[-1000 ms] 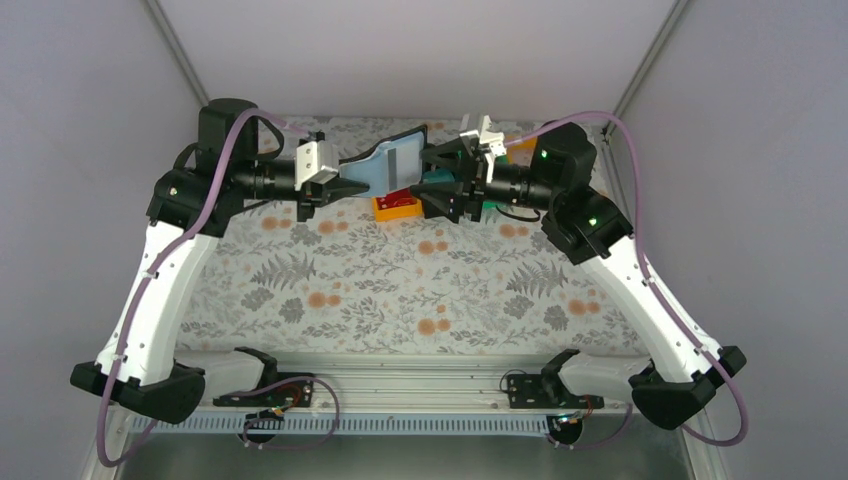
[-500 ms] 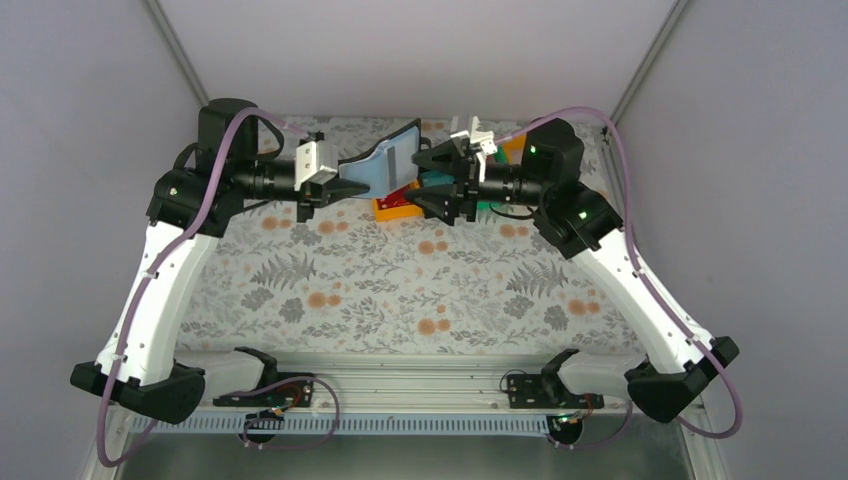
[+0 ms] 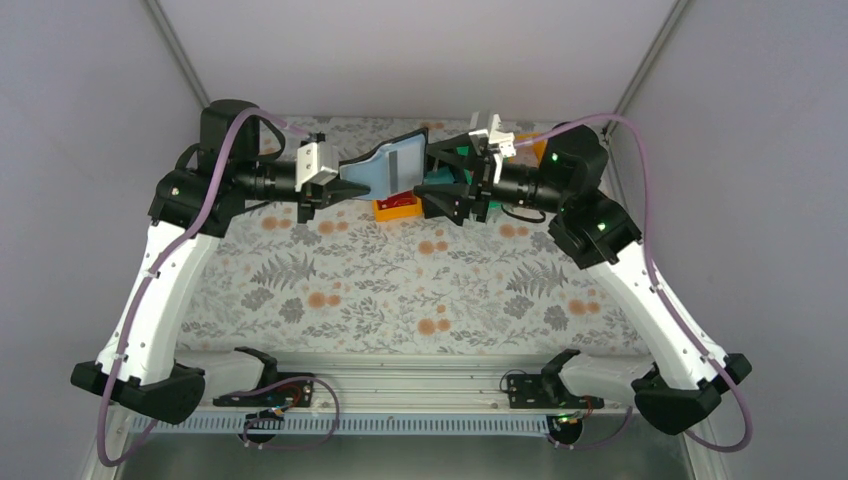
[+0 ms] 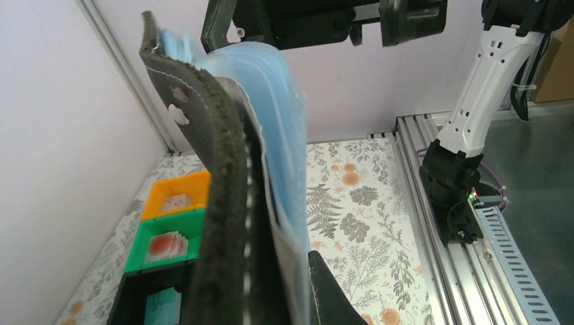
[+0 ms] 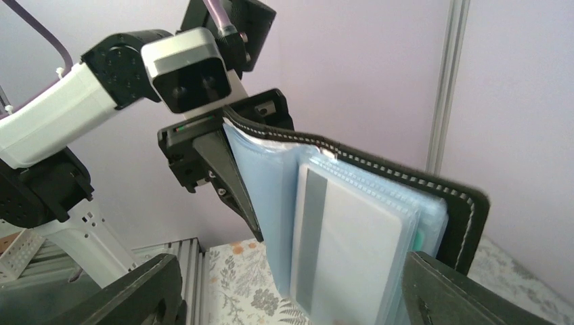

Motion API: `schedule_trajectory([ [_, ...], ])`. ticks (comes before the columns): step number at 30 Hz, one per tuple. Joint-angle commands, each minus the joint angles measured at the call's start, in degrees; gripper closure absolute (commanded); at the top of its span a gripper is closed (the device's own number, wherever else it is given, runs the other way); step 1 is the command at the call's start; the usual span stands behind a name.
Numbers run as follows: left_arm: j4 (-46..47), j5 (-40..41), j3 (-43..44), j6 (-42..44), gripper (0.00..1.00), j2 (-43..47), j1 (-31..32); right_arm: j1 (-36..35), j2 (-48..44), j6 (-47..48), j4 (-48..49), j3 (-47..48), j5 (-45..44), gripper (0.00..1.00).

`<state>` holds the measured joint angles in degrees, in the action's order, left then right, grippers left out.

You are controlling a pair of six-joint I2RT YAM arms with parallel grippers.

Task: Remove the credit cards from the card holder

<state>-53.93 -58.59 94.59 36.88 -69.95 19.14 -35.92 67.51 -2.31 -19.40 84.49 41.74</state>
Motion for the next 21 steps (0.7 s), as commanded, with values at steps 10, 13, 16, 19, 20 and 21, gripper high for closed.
schedule_trajectory([
  [10,1.93,-2.28,0.03,0.07,0.98,0.76,0.04,0.33,-0.89,-1.89,0.94,-1.04,2.65,0.24],
  [13,2.01,-2.32,0.22,-0.13,0.98,0.76,0.10,0.33,-3.28,-0.22,-0.18,-2.23,1.96,0.29],
  [16,1.77,-2.58,0.51,0.15,0.98,0.88,0.03,0.64,-6.03,1.50,0.27,-3.44,2.36,0.35],
  [19,1.45,-2.50,0.86,0.65,0.97,0.64,0.10,0.92,-4.48,2.51,-3.15,-0.81,4.37,0.37],
  [20,1.34,-2.44,1.12,0.83,0.98,0.44,0.08,0.90,-3.44,2.50,-4.01,0.05,4.92,0.37],
  [21,1.23,-2.46,1.39,1.04,0.98,0.25,0.11,0.94,-2.69,2.41,-4.37,0.57,5.25,0.36],
])
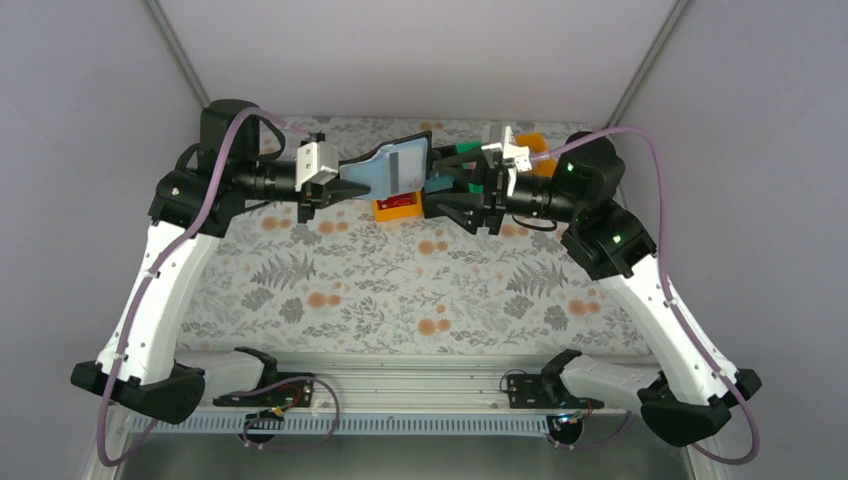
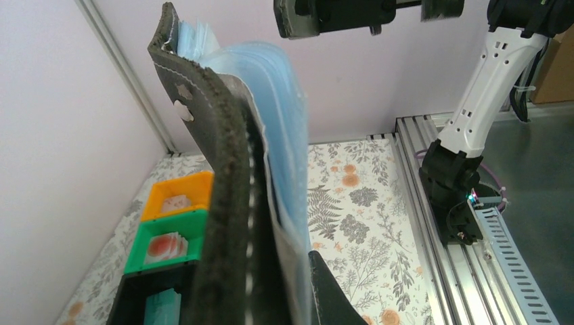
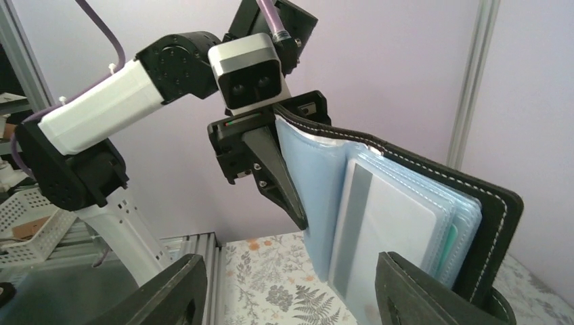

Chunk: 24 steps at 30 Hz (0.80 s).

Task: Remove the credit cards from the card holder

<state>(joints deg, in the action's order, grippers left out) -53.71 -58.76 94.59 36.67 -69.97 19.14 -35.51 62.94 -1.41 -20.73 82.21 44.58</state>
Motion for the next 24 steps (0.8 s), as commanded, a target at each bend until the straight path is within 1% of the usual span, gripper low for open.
schedule_trajectory([
  [1,1.00,-2.26,1.61,1.36,0.98,0.22,0.06,0.53,2.37,1.42,-2.86,3.04,2.79,0.35],
  [6,0.56,-2.17,1.11,1.80,0.98,1.17,0.11,0.48,2.90,0.10,0.62,2.97,2.25,0.27],
  [13,0.56,-2.32,0.16,1.91,0.98,1.81,0.11,0.44,5.04,-1.52,2.60,3.26,3.89,0.25],
  [21,0.28,-2.32,0.12,2.19,0.98,1.93,0.09,0.50,4.79,-0.20,3.43,3.29,-0.29,0.21],
  [24,0.28,-2.38,-0.01,2.14,0.97,1.89,0.10,0.46,5.24,-0.82,4.69,3.33,0.99,0.21],
])
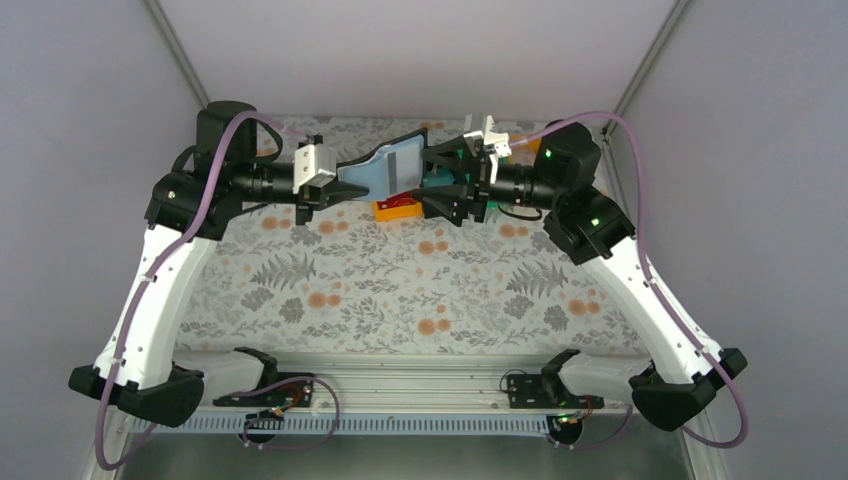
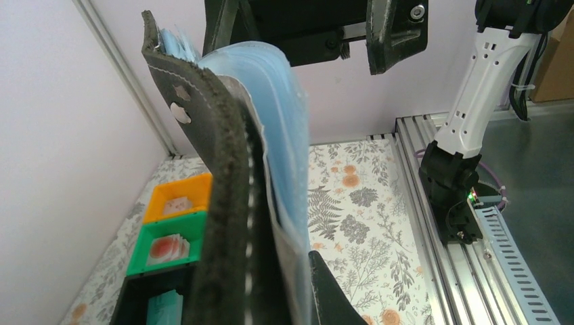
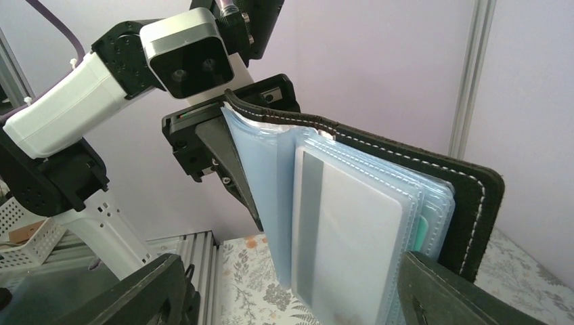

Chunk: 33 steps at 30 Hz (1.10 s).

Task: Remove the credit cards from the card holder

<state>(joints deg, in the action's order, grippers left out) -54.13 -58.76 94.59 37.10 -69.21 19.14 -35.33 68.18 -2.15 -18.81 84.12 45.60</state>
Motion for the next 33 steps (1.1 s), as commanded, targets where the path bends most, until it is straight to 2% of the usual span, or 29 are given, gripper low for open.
schedule_trajectory([
  [1,0.76,-2.41,-0.02,1.67,0.98,0.99,0.07,0.27,0.54,-0.46,2.88,1.65,0.55,0.20],
  [9,0.86,-2.67,0.18,1.61,0.98,0.44,0.05,0.26,1.90,-0.60,2.46,2.76,2.27,0.22],
  [16,1.05,-2.71,-0.27,1.39,0.98,0.41,0.10,0.04,3.73,-1.15,1.73,3.66,7.49,0.23],
  [23,0.69,-2.85,-0.41,1.75,0.98,0.73,0.10,0.26,-0.31,1.79,2.01,2.96,-2.68,0.19],
  [33,0.69,-2.84,-0.27,1.69,0.98,0.62,0.04,0.24,1.00,-0.05,2.13,2.07,2.16,0.22],
])
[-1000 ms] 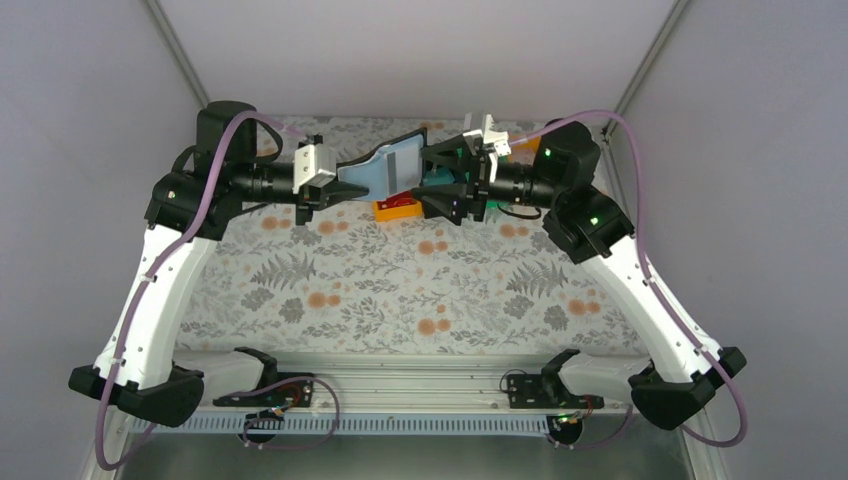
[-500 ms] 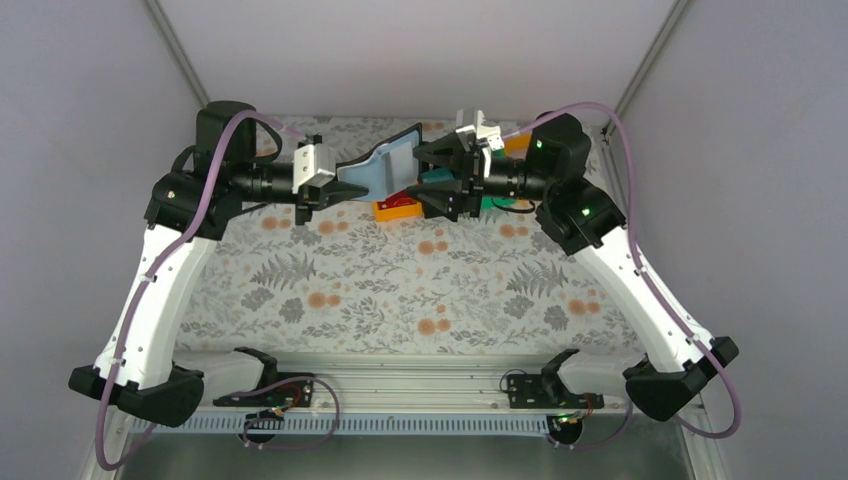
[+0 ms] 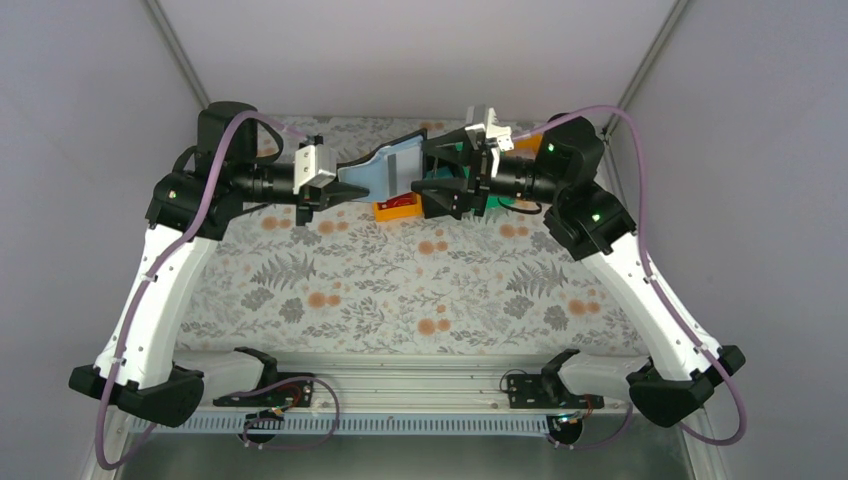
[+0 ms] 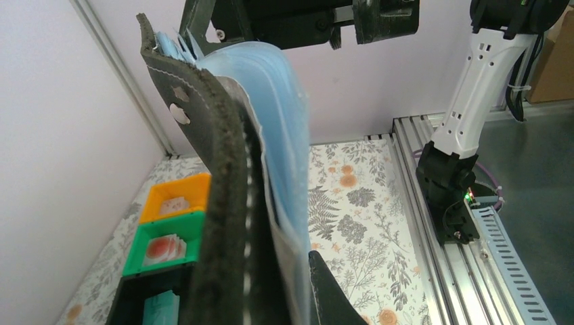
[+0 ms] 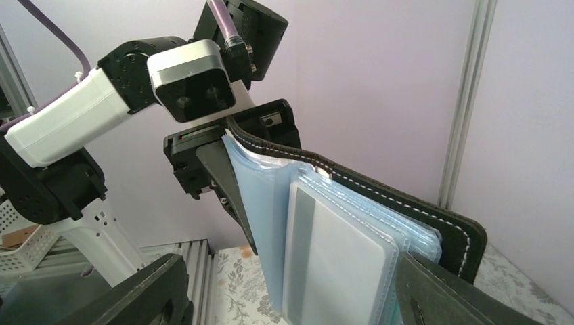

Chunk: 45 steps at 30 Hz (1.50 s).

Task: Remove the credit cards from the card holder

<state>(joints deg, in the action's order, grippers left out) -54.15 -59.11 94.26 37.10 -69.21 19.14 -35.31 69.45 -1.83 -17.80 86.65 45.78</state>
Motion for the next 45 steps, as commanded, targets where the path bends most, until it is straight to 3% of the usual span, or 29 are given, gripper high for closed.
schedule_trajectory([
  [1,0.74,-2.52,0.05,1.65,0.98,0.60,0.10,0.22,-0.28,-0.64,1.19,-0.85,2.41,0.23],
  [13,10.01,1.95,-3.05,-10.78,0.98,0.44,0.07,-1.24,-0.07,-5.31,1.27,-3.66,10.30,0.29],
  [20,12.30,3.63,-3.88,-14.11,0.98,0.35,0.05,-6.08,1.71,-8.16,6.68,-2.89,5.59,0.29],
  [28,12.11,-2.03,-4.23,-13.91,0.98,0.90,0.03,-8.86,5.99,-6.72,4.07,1.38,-3.99,0.30],
  [36,10.45,-5.70,-3.62,-11.24,0.98,1.35,0.02,-9.82,6.25,-1.39,-1.53,5.83,-5.43,0.39],
  [41,7.92,-7.99,-3.12,-7.66,0.97,1.92,0.02,-7.79,1.65,3.25,-5.23,5.39,0.10,0.45],
  [45,7.23,-8.70,-2.99,-6.53,0.98,2.02,0.02,-6.33,1.11,3.84,-9.09,4.60,-0.63,0.48],
])
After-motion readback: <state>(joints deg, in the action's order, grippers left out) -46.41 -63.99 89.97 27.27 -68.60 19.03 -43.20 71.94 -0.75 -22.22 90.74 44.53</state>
